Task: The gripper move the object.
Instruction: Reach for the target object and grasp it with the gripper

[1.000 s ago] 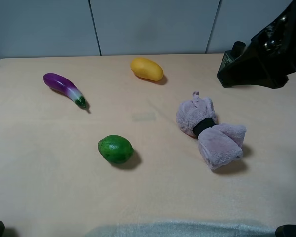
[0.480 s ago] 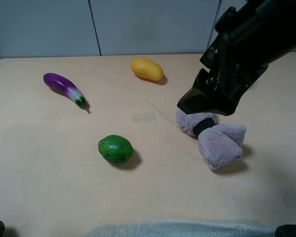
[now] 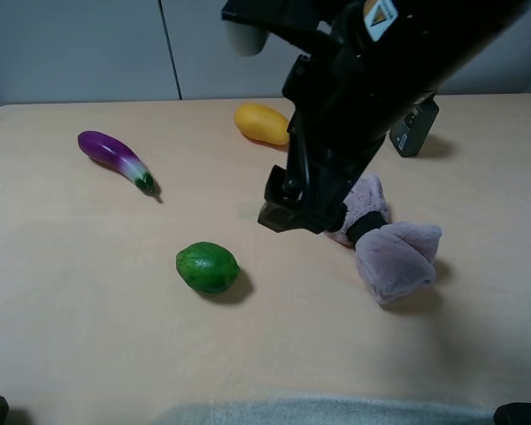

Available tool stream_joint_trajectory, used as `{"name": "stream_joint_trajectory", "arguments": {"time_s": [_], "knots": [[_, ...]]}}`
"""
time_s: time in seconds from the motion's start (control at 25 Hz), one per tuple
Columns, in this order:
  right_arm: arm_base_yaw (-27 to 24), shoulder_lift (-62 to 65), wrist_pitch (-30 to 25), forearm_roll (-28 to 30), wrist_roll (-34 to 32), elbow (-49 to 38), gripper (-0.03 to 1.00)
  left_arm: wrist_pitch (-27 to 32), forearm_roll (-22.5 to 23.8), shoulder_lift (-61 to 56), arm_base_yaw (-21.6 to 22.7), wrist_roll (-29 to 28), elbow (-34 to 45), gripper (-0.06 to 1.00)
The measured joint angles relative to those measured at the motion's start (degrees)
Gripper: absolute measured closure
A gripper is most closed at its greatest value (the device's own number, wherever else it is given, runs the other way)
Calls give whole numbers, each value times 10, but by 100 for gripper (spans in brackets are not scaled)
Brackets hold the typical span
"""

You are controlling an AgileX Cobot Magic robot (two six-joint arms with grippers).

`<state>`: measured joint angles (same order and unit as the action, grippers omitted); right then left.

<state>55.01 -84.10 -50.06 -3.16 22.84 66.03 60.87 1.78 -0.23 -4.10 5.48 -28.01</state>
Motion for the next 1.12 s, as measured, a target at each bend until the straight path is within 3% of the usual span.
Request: {"name": "stream_joint_trajectory", "arguments": {"time_s": [0.44, 1.12], "knots": [[36, -132, 6, -9, 2, 70, 28, 0, 0, 0, 0, 0, 0, -1], [36, -258, 62, -56, 15, 72, 28, 0, 0, 0, 0, 0, 0, -1]]}}
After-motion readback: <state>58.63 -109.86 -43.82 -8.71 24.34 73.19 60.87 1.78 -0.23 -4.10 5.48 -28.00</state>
